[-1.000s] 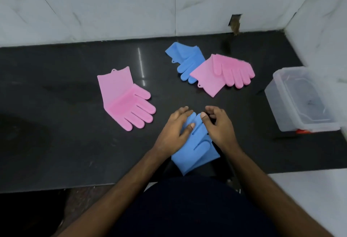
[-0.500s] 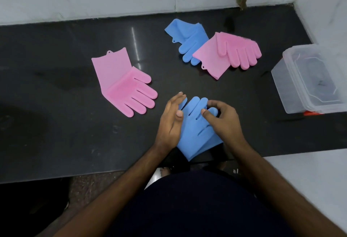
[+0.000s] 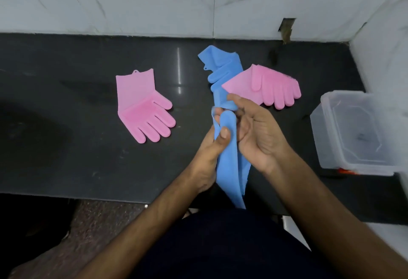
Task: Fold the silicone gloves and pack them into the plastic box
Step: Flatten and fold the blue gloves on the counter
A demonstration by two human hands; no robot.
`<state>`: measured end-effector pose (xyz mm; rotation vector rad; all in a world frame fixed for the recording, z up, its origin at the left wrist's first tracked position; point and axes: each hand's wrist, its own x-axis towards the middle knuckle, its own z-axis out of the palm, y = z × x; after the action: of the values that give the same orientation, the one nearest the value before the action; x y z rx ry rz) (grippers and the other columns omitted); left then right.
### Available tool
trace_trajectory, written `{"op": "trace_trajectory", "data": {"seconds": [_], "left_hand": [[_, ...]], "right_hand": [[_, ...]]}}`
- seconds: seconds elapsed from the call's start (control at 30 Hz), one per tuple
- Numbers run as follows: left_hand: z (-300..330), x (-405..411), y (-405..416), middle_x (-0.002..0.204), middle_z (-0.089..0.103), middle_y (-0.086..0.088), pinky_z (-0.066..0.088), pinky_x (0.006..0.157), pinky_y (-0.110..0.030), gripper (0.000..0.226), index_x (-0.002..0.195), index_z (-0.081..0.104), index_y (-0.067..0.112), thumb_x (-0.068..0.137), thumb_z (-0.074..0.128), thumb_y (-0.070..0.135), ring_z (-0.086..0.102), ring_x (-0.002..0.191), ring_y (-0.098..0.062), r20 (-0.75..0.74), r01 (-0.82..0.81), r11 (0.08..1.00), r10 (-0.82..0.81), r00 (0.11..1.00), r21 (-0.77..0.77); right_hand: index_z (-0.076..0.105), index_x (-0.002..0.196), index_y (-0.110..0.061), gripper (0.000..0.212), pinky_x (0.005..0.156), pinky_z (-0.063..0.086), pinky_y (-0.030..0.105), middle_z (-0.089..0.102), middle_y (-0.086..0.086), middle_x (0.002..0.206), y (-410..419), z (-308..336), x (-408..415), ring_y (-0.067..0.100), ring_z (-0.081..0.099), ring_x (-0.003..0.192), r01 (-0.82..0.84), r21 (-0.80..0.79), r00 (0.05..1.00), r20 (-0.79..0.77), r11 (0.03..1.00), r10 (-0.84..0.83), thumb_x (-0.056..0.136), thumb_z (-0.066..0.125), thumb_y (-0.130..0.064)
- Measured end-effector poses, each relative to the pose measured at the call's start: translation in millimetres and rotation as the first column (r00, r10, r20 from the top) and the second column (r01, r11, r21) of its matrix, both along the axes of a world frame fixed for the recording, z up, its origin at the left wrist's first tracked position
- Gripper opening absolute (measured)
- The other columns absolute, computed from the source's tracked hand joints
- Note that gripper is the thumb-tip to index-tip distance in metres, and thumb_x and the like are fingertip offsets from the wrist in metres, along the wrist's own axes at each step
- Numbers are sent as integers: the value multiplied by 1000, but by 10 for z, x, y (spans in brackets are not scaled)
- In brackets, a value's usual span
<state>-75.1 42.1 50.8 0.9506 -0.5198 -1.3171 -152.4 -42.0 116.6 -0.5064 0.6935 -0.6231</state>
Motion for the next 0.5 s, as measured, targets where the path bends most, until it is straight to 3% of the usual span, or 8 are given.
{"op": "trace_trajectory", "data": {"seconds": [0.1,0.2,0.27,0.4,0.5], "left_hand": [[4,-83,-143,133,70,-15,51,110,-47,50,138,63,16,98,67,45,64,130,-33,-36,-155,982,159,987,107],[-50,-183,-230,134,69,-20,50,110,-54,42,140,62,13,105,60,35,65,127,-38,-36,-208,966,216,976,150],[-79,-287,-278,135,68,-22,54,105,-53,41,142,61,14,106,58,34,66,124,-40,-79,-202,967,216,973,157],[-165,-418,-356,138,67,-22,53,105,-55,46,145,58,14,104,60,36,65,126,-41,-178,-249,949,284,942,195],[-167,-399,-380,133,69,-23,58,98,-53,54,135,69,9,97,66,48,68,122,-40,-346,-274,921,362,866,278]], "right_hand": [[67,112,-9,22,89,60,31,76,7,103,-92,-81,-141,21,74,106,-94,-230,992,-107,969,71,102,57,-26],[68,111,-17,15,80,61,29,74,3,107,-166,-283,-351,16,74,103,-146,-564,928,-363,813,-84,102,60,-26],[67,108,-19,9,78,61,31,70,3,108,-203,-416,-470,14,73,100,-157,-678,883,-422,718,-205,101,61,-19],[62,117,-27,25,84,53,22,51,-6,120,-267,-650,-656,3,61,105,-320,-804,769,-529,501,-359,94,68,-19],[51,132,-29,48,93,48,23,44,-9,128,-359,-751,-779,4,54,115,-445,-738,720,-632,506,-288,90,74,-35]]}}
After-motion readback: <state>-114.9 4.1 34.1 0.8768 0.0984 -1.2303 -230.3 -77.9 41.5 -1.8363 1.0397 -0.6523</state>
